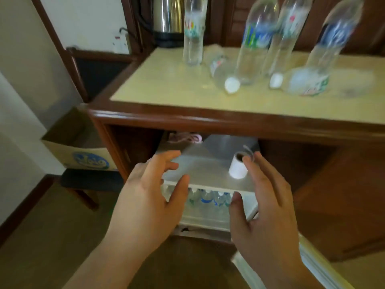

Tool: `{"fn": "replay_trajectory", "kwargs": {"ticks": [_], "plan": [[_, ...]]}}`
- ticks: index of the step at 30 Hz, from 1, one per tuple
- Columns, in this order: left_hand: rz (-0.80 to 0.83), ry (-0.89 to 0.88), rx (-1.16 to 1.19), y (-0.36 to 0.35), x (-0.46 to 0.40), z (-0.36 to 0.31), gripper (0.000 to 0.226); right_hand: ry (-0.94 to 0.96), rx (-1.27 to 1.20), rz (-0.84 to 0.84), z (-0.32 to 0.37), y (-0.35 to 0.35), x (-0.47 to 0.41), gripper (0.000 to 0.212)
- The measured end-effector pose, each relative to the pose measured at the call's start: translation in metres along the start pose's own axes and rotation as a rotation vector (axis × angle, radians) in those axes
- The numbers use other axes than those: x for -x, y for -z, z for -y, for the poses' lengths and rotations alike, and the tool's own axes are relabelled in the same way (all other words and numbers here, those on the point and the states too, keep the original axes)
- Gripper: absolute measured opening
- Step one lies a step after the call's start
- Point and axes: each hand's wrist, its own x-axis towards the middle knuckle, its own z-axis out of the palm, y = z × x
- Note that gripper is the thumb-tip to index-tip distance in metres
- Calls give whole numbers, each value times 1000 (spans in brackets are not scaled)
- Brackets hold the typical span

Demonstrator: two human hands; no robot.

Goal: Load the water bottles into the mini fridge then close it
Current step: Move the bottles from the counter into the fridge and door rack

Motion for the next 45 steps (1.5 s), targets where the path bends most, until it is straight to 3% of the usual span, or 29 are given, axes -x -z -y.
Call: {"fn": "replay_trajectory", "kwargs": {"ticks": [5,11,19,26,31,36,45], "plan": [[-48,-51,-18,89,-40,-74,57,28,41,59,58,91,-58,61],[30,-16,-10,127,-90,-103,51,-18,112,169,90,132,-123,61],[56,-1,33,110,-223,-90,49,-214,206,367,80,74,-217,60],[134,18,-26,67,-385,-72,70,-335,254,443,59,8,-265,55],[212,20,-96,39,-470,-58,75,-409,242,399,49,-15,-282,55],[152,26,-40,20,-472,-46,39,-414,236,357,45,-18,-282,48],[57,-21,62,62,-364,-44,31,-244,185,101,62,15,-244,44]]}}
